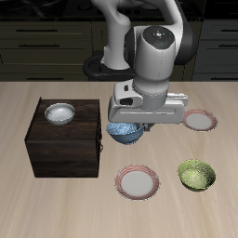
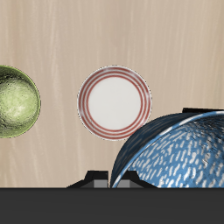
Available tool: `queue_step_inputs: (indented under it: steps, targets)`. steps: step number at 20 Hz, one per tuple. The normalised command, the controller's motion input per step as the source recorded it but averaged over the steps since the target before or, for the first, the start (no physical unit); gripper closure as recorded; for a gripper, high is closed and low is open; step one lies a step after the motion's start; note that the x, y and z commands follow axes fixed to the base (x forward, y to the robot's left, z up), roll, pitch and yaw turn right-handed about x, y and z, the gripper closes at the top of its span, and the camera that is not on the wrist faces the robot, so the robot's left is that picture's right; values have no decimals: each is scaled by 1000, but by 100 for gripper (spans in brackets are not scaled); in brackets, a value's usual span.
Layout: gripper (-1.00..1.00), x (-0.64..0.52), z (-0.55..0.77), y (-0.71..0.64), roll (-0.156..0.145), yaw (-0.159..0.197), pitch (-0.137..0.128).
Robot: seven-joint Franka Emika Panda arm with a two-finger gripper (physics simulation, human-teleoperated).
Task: Place the blue bowl on the plate next to the green bowl
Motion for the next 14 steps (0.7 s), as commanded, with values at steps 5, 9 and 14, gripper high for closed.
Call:
queue_step_inputs:
  steps: [5,9,14]
  targets:
    - [100,224,77,26,-17,-13,9]
    - [100,212,17,60,-13,-4,-15]
    - [100,206,-79,56,-11,-17,21]
